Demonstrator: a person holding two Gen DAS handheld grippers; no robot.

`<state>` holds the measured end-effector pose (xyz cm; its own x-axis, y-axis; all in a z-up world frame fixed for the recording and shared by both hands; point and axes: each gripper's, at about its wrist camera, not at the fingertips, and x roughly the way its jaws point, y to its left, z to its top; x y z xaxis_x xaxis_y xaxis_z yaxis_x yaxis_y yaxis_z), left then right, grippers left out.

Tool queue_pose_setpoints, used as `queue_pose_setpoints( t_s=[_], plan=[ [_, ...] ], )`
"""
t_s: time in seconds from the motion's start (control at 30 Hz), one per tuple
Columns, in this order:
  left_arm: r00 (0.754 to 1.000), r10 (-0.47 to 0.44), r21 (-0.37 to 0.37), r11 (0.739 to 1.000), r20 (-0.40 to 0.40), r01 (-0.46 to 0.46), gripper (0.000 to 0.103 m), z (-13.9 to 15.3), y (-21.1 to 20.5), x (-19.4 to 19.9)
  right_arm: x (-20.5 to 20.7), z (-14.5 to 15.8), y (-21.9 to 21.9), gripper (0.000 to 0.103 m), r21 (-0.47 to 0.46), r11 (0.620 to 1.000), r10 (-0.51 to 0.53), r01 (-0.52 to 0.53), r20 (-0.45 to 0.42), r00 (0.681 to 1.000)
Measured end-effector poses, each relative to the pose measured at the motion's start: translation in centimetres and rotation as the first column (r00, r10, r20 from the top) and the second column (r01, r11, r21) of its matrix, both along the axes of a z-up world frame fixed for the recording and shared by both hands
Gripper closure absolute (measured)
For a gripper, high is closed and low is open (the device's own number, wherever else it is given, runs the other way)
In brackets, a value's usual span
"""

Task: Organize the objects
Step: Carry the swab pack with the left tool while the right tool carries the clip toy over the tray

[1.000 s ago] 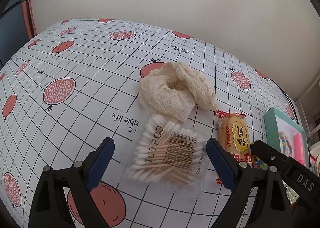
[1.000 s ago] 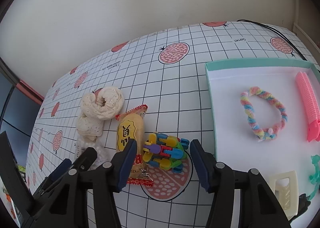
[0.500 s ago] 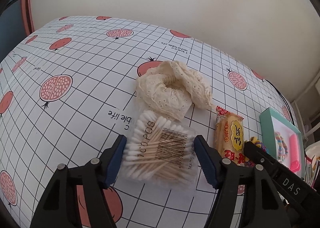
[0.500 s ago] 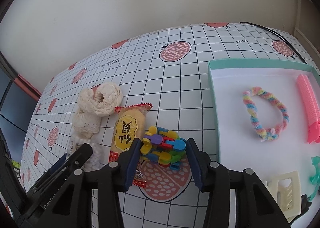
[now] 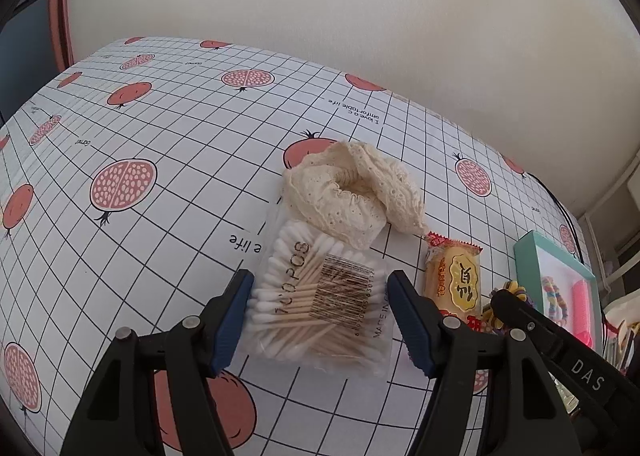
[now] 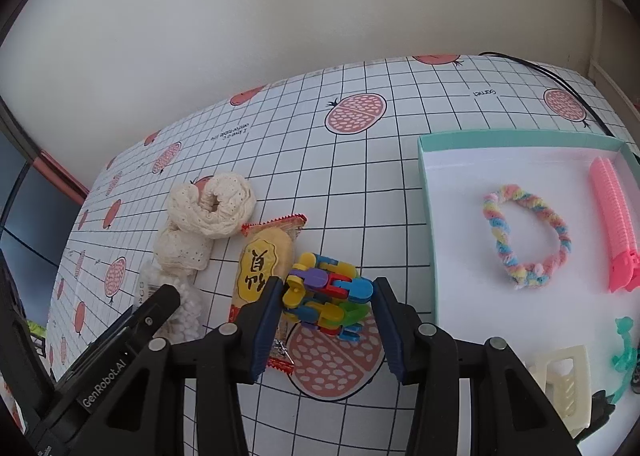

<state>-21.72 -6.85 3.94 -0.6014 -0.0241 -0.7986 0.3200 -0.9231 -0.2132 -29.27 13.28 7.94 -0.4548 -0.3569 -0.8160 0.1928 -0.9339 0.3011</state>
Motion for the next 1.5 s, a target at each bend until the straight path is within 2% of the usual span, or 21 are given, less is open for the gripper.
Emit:
queue_pose_setpoints(
  t_s=[0.3,0.6,0.9,1.2,1.5],
  plan=[
    [0.998,0.021,0.009,1.0,-0.061,-0.02,0.033,2.7,-0.4,0.2,0.1,2.9,0.8,0.055,-0.056,0.998,-0.009,0.006,-0.047,0.999],
    [0.995,0.009,0.038,0.999,-0.1,-0.005,0.033,4.3,1.4,0.2,0.1,3.2,2.9,0.055,-0.057,0.998,-0.034,0.03,-0.063,0.997],
    [0.986,-0.098,0.047,0.993,-0.134,0.105,0.033,5.6,7.5,-0.5,-0.4,3.9,9.6,0.055,-0.074,0.988,-0.144,0.139,-0.07,0.987],
    [0.966,-0.213,0.038,0.975,-0.143,0.221,0.033,6.2,13.9,-1.3,-0.5,3.9,16.9,0.055,-0.099,0.962,-0.262,0.256,-0.054,0.964],
    [0.94,-0.313,-0.029,0.95,-0.139,0.312,0.033,6.6,18.4,-2.3,-0.3,4.2,20.5,0.055,-0.092,0.952,-0.298,0.292,-0.062,0.953]
  ],
)
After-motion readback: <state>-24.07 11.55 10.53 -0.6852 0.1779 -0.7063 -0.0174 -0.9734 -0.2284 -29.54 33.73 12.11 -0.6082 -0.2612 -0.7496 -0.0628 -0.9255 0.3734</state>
